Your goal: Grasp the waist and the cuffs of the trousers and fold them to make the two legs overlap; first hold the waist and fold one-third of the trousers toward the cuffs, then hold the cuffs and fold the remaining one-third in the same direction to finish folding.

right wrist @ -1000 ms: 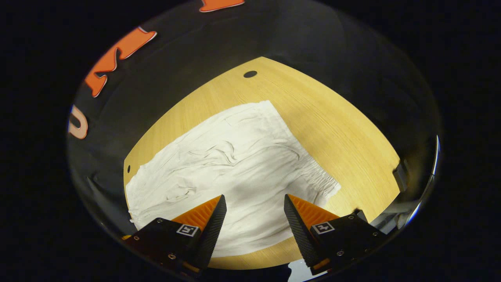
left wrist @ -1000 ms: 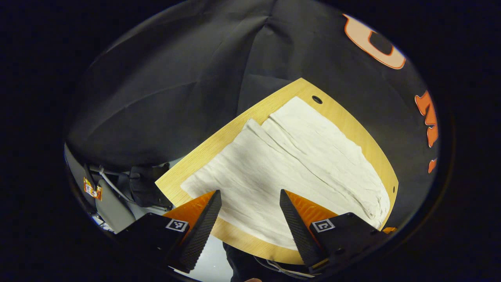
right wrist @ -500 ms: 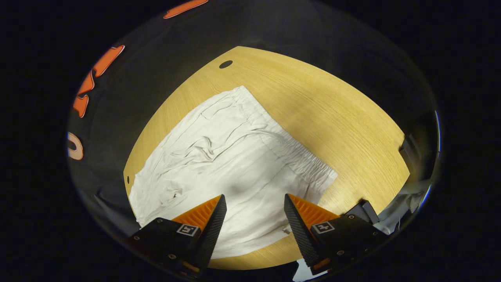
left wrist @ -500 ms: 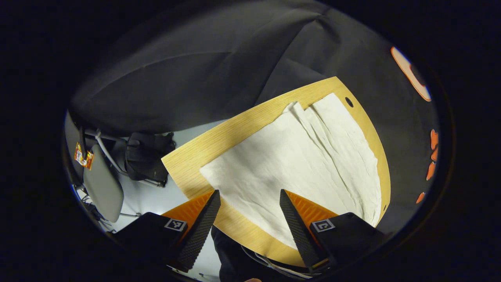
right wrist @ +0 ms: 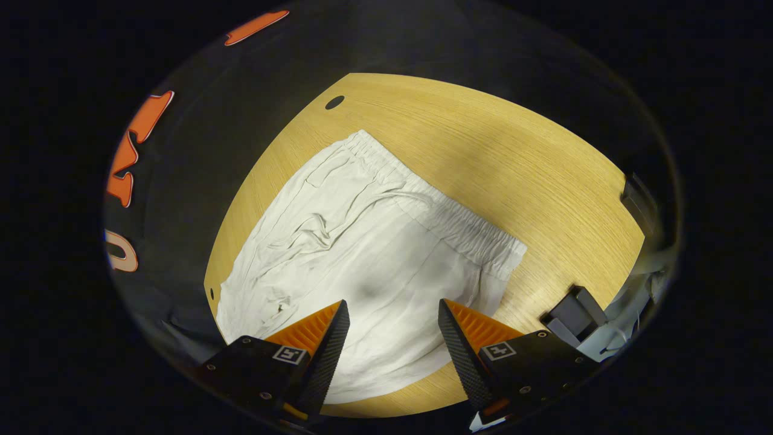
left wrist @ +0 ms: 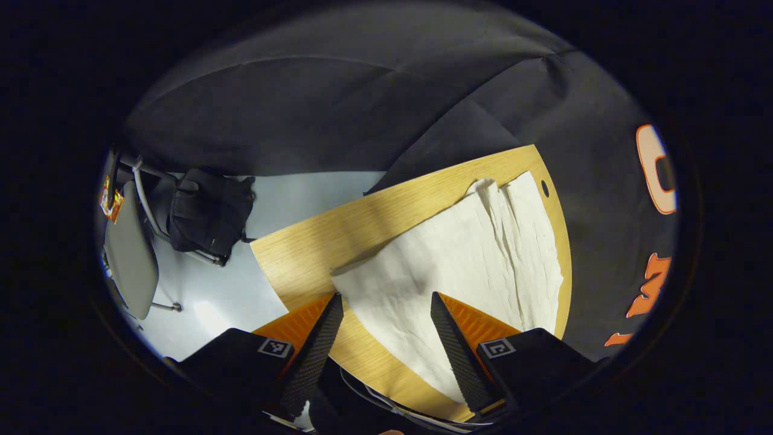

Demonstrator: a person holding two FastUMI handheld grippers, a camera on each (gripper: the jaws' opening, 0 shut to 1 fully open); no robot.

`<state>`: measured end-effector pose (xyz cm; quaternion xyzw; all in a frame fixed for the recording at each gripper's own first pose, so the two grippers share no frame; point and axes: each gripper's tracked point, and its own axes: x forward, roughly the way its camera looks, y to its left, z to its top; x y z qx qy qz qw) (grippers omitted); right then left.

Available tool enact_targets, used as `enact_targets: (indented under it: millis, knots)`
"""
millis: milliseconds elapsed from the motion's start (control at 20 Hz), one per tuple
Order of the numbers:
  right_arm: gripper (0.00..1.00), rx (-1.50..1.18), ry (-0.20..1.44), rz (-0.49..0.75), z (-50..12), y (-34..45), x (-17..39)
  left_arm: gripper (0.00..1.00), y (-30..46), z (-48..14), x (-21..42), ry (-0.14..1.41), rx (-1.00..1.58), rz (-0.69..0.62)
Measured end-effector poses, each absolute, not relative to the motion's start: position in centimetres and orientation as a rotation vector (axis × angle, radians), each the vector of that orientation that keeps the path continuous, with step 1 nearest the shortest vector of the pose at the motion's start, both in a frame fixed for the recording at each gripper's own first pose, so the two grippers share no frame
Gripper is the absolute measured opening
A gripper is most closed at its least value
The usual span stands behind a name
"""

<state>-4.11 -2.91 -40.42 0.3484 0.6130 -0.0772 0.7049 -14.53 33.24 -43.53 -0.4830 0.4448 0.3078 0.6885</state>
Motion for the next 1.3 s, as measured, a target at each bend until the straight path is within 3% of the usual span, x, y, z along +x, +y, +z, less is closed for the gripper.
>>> enact_targets:
  millis: [400, 450, 650, 700, 1150, 1200, 1300]
  knots:
    - [0.89, 0.856, 1.315, -0.232, -40.5, -3.8, -5.1, 0.7, 33.8, -44.1, -11.7, 0.943, -1.035, 0.601]
    - [0.89, 0.865, 1.31, -0.233, -40.6, -4.2, -5.1, 0.63, 33.9, -44.4, -11.3, 0.938, -1.022, 0.601]
    - [0.9, 0.915, 1.284, -0.263, -41.2, -6.7, -4.9, 0.14, 33.5, -45.1, -10.3, 0.897, -1.041, 0.643]
    - [0.9, 0.92, 1.281, -0.277, -41.4, -7.4, -4.9, 0.11, 33.3, -44.9, -10.1, 0.89, -1.054, 0.638]
    - [0.89, 0.903, 1.3, -0.373, -45.3, -10.7, -5.4, 0.07, 33.4, -41.4, -8.9, 0.841, -0.976, 0.654]
    - [0.88, 0.896, 1.292, -0.382, -45.5, -10.8, -5.0, 0.08, 33.4, -41.1, -8.8, 0.835, -0.976, 0.655]
    - [0.73, 0.866, 1.289, -0.415, -46.3, -11.1, -4.9, 0.08, 33.4, -40.8, -8.7, 0.828, -0.982, 0.659]
